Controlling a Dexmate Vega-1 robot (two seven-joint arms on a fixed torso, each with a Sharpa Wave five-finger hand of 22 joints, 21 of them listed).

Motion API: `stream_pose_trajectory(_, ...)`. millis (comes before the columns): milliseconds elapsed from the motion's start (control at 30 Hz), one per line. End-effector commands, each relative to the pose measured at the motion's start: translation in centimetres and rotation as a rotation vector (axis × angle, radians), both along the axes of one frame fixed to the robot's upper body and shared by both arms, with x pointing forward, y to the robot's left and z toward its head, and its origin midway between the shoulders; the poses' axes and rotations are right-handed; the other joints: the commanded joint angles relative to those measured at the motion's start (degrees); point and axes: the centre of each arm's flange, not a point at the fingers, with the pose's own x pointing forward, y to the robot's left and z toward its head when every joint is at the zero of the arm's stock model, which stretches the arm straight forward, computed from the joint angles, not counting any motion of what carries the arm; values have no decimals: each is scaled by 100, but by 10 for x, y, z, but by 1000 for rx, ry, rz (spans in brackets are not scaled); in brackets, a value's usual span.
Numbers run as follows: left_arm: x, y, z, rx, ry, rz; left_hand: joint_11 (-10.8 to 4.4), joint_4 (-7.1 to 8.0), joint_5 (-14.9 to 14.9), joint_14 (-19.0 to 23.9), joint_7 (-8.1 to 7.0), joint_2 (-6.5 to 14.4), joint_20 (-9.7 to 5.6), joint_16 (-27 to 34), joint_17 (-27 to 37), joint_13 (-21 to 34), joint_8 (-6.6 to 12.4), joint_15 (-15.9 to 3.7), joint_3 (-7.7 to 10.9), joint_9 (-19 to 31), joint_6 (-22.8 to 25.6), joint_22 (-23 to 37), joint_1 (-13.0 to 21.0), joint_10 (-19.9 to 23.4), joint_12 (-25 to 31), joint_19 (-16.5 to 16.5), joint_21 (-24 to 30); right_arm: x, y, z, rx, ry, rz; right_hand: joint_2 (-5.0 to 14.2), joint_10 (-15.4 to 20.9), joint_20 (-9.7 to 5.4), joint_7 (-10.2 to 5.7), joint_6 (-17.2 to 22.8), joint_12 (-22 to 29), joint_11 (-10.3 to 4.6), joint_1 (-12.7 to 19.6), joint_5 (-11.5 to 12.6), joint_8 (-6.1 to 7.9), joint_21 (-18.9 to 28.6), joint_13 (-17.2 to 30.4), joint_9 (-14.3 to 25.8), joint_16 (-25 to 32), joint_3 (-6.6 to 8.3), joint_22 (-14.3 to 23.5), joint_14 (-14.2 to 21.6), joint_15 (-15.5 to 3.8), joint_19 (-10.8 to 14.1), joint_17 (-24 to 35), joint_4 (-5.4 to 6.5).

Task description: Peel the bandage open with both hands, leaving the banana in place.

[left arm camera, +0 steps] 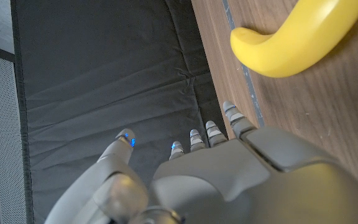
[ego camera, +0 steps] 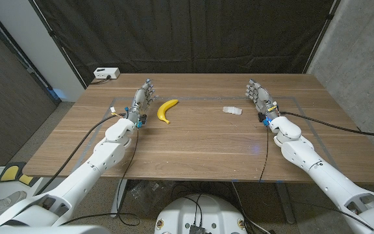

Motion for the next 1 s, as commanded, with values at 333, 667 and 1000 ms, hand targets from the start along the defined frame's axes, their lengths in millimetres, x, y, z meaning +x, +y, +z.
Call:
stream_pose_trajectory(333,2,0,4,21,-3,10,-10,-8,-59,115,-204,-168,25,-4,100,93,-195,30,-71,49,-417,36,-27,-59,-70,-7,41,-15,0,11,-290,24,-295,177,-24,-179,-118,-7,2,-54,220,35,-32,-105,79,48,-22,93,44,108,-174,88,96,5)
stream_pose_trajectory(667,6,-2,4,26,3,-1,-19,9,-59,144,-191,-183,53,7,104,92,-188,40,-95,41,-380,38,-55,-39,-65,1,47,-24,3,10,-407,3,-377,254,106,-185,-132,149,46,-52,230,19,17,-99,73,46,28,95,50,198,-174,157,121,64)
stream_pose_trajectory(1000,9,-5,7,31,0,-12,-15,25,-57,165,-183,-197,62,12,107,90,-192,42,-116,32,-364,40,-81,-15,-58,8,53,-36,9,25,-513,-57,-472,360,314,-187,-128,379,113,-89,417,59,68,-69,62,44,89,213,55,396,-243,315,104,36)
